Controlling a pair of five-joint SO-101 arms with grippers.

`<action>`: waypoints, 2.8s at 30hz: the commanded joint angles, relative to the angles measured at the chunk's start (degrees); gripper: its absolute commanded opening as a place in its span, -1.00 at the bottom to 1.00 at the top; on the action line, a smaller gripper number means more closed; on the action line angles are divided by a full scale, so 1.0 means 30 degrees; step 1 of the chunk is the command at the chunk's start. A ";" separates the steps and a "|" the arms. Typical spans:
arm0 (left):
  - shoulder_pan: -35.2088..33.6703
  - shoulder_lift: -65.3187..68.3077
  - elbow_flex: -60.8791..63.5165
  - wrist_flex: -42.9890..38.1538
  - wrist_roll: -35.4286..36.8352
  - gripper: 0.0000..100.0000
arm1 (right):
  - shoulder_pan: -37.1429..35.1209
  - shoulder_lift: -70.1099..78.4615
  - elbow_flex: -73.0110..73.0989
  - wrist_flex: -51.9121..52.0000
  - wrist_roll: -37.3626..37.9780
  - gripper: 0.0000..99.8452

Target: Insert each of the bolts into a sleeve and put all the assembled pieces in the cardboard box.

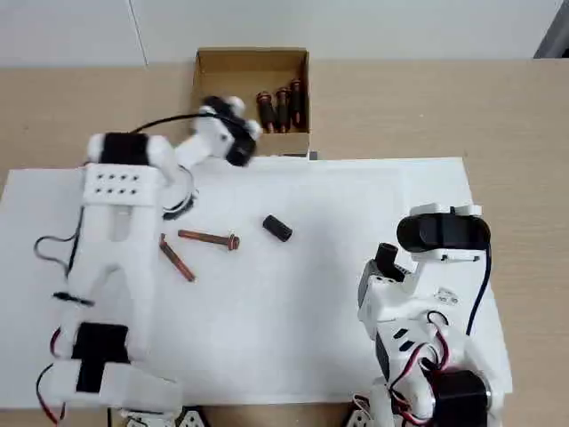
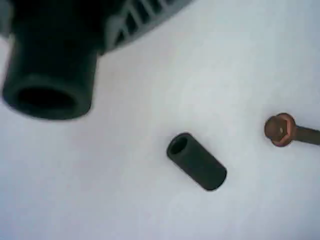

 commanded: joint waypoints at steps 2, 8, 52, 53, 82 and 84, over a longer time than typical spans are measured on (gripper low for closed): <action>0.0908 0.0850 -0.0894 0.0967 -0.2930 -0.99 | 0.0103 -0.0161 -0.0059 -0.0571 -0.0205 -0.99; 0.0908 0.1934 -0.0894 0.1201 -0.5568 -0.88 | 0.0103 -0.0161 -0.0059 -0.0571 -0.0205 -0.99; 0.2872 0.9963 -0.3443 -0.0293 -0.7355 -0.95 | 0.0073 -0.0161 -0.0059 -0.0513 -0.0147 -0.99; 0.2872 0.9993 -0.3443 -0.0264 -0.7355 -0.99 | 0.0044 -0.0161 -0.0059 -0.0542 -0.0147 -0.99; 0.5538 -0.3604 -0.3121 0.2198 0.6681 -0.99 | -0.0044 -0.4791 -0.0879 0.1392 0.4425 -0.99; 0.5919 -0.4601 -0.2505 0.2432 0.7736 -0.99 | -0.0044 -0.5582 0.0059 0.1363 0.4659 -0.99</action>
